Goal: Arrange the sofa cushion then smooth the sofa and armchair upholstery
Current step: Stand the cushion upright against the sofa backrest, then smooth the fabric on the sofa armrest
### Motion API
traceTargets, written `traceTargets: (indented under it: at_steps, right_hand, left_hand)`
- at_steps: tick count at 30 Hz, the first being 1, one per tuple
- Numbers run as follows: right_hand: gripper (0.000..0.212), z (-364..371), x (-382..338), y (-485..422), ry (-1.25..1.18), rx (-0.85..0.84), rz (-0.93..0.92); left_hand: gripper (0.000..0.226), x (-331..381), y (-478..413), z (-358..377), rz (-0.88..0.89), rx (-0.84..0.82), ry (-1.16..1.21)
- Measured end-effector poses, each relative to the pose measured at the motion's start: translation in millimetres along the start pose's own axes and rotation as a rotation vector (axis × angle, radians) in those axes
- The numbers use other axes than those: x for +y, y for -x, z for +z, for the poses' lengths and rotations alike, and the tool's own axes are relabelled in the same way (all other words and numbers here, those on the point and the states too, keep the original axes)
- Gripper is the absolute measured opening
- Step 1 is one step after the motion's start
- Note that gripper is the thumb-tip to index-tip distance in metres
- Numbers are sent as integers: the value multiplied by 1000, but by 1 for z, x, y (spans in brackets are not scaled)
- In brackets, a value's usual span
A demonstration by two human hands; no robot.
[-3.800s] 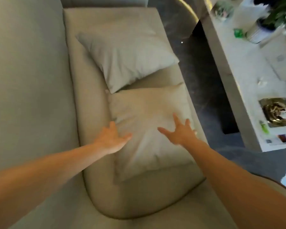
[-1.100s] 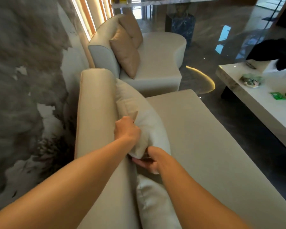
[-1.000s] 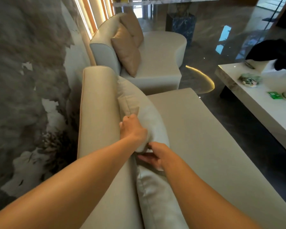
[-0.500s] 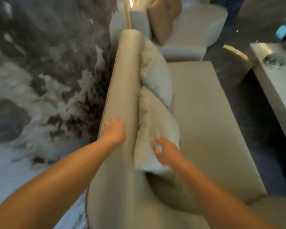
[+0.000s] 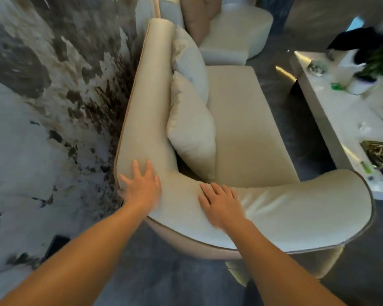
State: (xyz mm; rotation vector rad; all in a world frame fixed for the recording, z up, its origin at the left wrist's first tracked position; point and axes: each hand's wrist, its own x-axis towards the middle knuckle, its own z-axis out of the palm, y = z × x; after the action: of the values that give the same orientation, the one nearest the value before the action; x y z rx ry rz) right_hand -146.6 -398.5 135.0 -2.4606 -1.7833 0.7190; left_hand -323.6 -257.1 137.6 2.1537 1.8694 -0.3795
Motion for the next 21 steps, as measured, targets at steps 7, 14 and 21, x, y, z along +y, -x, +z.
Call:
traceTargets:
  at_steps: [7, 14, 21]
  right_hand:
    - [83, 9, 22, 14, 119, 115, 167]
    - [80, 10, 11, -11, 120, 336, 126]
    - [80, -2, -9, -66, 92, 377, 105]
  left_hand:
    - [68, 13, 13, 35, -132, 238, 257]
    - [68, 10, -17, 28, -92, 351, 290]
    - [66, 4, -72, 1, -85, 367, 308]
